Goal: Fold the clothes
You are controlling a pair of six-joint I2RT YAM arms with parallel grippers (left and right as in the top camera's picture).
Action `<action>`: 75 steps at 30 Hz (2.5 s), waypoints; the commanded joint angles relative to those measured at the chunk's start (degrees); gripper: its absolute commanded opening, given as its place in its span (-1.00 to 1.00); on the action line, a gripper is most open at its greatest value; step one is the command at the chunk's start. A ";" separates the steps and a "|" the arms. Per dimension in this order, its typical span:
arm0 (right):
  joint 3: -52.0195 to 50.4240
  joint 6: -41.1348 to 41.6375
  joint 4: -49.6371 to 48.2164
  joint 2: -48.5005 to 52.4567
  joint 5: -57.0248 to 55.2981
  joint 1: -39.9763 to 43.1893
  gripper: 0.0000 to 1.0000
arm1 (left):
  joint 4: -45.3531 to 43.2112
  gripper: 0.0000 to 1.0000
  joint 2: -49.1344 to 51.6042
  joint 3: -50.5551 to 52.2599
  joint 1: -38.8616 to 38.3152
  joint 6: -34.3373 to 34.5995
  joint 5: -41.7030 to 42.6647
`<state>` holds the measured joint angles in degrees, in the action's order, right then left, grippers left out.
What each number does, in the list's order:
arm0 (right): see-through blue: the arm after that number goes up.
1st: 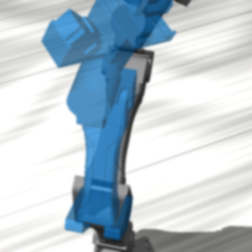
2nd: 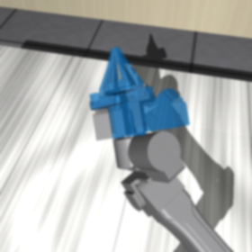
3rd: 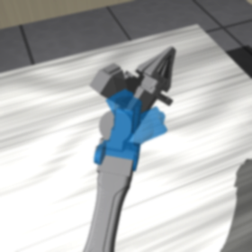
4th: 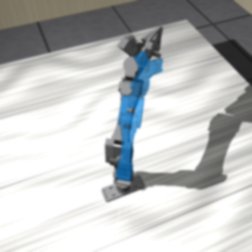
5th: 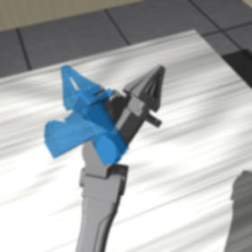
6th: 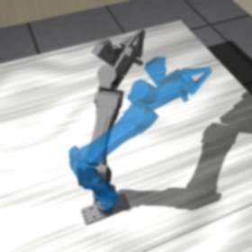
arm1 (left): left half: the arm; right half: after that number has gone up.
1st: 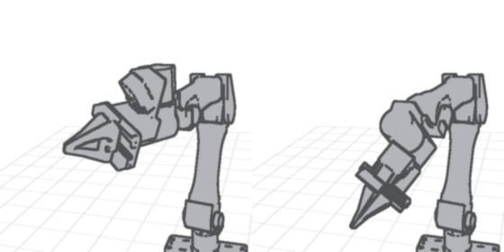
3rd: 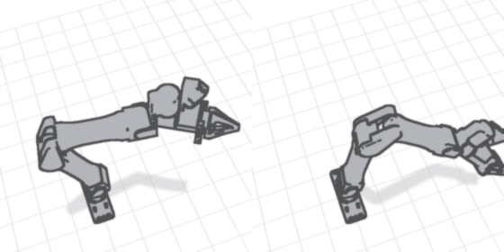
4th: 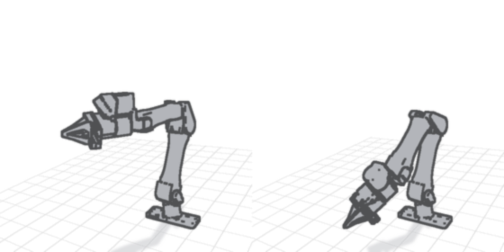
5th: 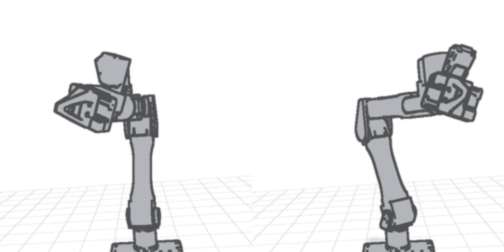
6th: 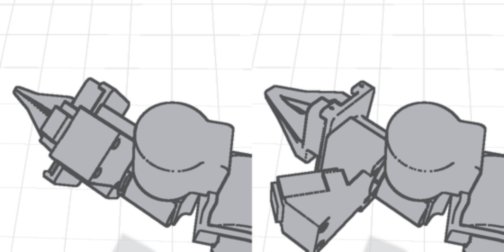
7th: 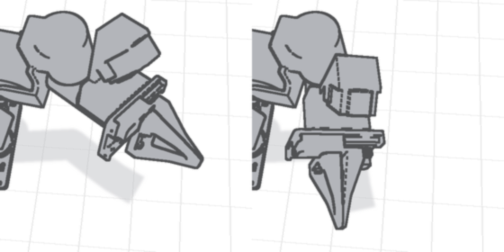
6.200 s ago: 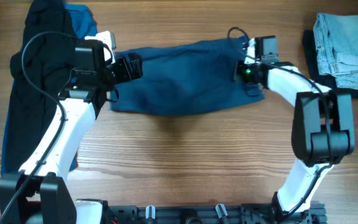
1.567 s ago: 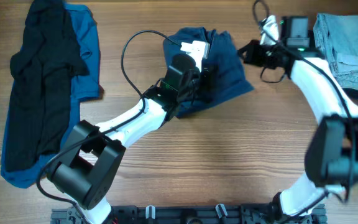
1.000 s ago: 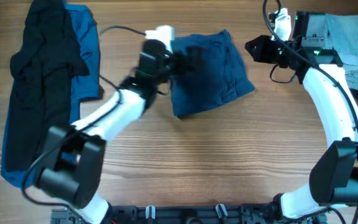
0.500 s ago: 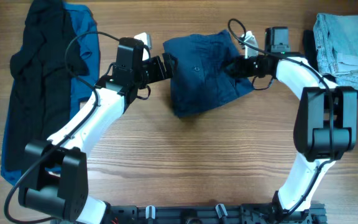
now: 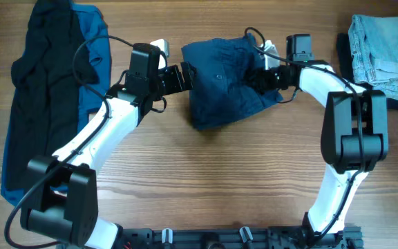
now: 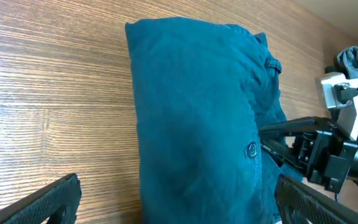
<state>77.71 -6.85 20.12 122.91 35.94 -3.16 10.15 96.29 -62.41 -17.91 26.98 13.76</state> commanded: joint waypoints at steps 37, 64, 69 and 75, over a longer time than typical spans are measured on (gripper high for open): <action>1.92 13.20 -6.40 -11.98 -21.70 3.78 0.98 | 3.37 1.00 -0.83 -0.28 0.57 -2.78 -3.82; 1.73 18.82 -13.29 0.81 -11.87 -3.65 -0.92 | 4.31 1.00 -1.55 -0.26 5.01 -0.68 2.29; 1.75 18.84 -14.25 1.77 -13.11 -1.40 -0.91 | 3.93 1.00 0.50 -0.26 2.12 -1.07 2.25; 2.01 18.95 -13.60 -3.10 -4.11 0.57 -0.89 | 2.58 1.00 1.03 -0.26 0.20 -1.09 2.25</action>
<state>78.59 11.57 6.15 122.80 27.81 -3.25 13.43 96.33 -62.41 -16.82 26.02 15.11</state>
